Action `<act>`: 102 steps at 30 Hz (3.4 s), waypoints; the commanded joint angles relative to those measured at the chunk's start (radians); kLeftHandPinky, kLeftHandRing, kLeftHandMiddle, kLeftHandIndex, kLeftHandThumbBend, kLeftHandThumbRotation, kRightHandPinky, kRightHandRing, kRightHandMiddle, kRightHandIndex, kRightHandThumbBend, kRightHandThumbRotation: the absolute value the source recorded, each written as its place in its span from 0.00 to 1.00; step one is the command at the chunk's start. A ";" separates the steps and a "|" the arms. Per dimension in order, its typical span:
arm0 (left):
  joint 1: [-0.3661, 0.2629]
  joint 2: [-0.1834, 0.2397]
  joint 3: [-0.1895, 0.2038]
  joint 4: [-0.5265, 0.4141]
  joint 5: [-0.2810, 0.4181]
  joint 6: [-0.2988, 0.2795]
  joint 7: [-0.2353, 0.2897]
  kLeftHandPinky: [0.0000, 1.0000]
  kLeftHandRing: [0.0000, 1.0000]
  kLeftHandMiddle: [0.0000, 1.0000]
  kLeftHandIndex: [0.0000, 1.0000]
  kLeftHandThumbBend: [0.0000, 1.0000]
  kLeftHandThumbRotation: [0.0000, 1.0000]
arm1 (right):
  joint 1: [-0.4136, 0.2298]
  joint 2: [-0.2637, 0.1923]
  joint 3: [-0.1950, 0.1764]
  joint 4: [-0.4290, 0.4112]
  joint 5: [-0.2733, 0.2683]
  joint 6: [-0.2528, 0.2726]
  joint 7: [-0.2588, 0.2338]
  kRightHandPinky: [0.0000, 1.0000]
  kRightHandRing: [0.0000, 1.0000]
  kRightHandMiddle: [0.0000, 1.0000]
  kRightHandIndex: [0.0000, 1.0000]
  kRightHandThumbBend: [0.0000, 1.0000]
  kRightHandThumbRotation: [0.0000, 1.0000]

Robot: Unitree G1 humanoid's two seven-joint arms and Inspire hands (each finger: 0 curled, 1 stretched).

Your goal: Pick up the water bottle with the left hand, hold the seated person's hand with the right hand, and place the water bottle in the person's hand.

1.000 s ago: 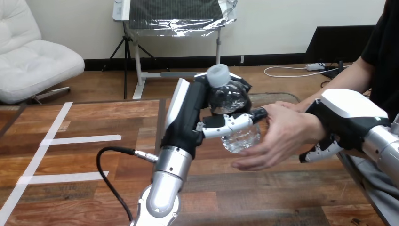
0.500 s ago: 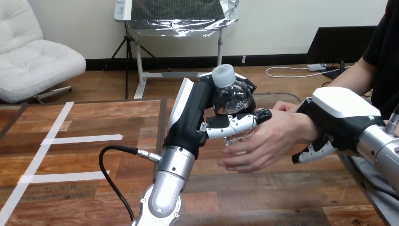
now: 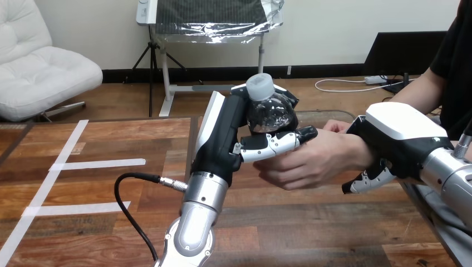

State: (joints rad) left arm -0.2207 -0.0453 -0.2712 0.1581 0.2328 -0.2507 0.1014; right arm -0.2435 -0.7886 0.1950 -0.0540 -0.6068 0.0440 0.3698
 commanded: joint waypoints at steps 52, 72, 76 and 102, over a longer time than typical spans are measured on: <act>-0.083 -0.002 -0.095 -0.053 0.101 0.086 -0.036 0.69 0.81 0.87 0.88 0.81 0.32 | -0.019 -0.011 -0.065 -0.014 -0.065 -0.021 -0.047 0.51 0.60 0.67 0.67 0.86 0.00; -0.070 -0.005 -0.091 -0.073 0.198 0.143 -0.034 1.00 1.00 1.00 1.00 1.00 0.74 | -0.001 -0.001 -0.084 -0.012 -0.049 -0.049 -0.050 0.76 0.88 0.90 0.86 0.86 0.07; -0.070 -0.003 -0.091 -0.074 0.204 0.143 -0.027 1.00 1.00 1.00 1.00 1.00 0.75 | 0.000 -0.002 -0.085 -0.009 -0.048 -0.057 -0.052 0.77 0.89 0.90 0.87 0.86 0.07; -0.072 -0.001 -0.083 -0.064 0.207 0.142 -0.026 1.00 1.00 1.00 1.00 1.00 0.77 | 0.000 -0.003 -0.089 0.018 -0.032 -0.101 -0.058 0.78 0.88 0.90 0.85 0.85 0.07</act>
State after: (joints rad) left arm -0.2391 -0.0405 -0.3733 0.1220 0.4391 -0.1094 0.0640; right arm -0.2108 -0.7886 0.1464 -0.0336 -0.6478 -0.0455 0.3444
